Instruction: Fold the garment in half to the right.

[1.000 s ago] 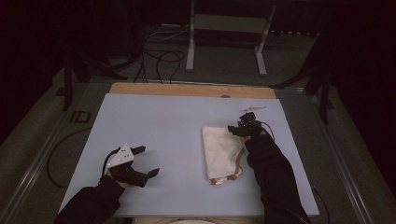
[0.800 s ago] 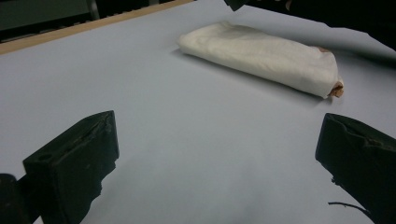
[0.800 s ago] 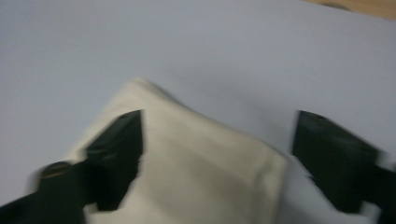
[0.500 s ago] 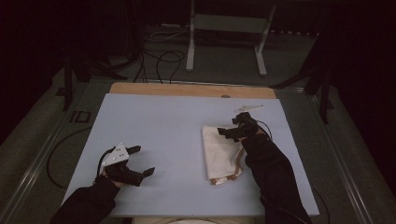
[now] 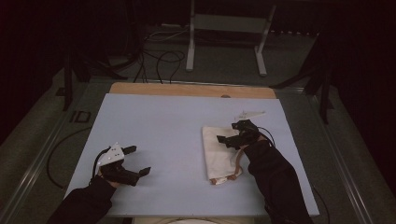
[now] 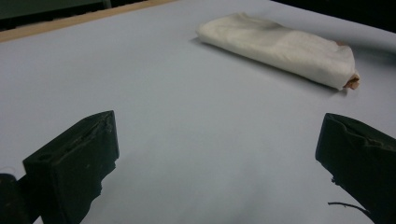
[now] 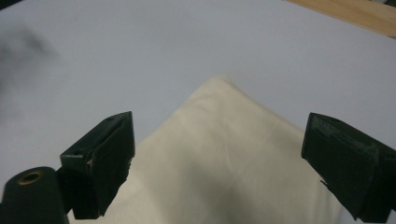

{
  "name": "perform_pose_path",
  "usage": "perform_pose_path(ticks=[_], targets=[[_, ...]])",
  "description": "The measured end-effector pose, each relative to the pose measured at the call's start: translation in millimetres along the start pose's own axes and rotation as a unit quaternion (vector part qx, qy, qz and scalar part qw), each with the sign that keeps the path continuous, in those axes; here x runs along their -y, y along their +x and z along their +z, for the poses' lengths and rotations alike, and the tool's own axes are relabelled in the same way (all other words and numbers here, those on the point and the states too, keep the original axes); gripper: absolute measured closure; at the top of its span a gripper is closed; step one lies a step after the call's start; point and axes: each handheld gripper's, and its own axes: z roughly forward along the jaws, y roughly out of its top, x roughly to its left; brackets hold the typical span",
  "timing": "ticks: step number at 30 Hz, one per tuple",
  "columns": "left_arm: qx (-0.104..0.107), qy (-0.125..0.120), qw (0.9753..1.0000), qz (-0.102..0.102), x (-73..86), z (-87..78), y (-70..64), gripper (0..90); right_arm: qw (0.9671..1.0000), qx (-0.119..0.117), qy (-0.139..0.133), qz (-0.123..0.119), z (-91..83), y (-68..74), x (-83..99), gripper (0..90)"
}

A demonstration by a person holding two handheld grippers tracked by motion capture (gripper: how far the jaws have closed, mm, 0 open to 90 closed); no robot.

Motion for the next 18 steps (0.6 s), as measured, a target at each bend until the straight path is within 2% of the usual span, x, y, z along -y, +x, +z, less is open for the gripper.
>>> perform_pose_path(ticks=[4,18], targets=[[-0.003,0.006,1.0000,0.001,1.3,-3.9,0.7,0.3,0.9998,-0.005,-0.017,0.004,-11.6,3.0,14.2,9.4],[-0.016,0.020,0.9996,-0.007,8.5,-16.3,5.4,0.3,0.9997,0.014,-0.021,0.000,-41.5,11.9,56.8,9.5]])
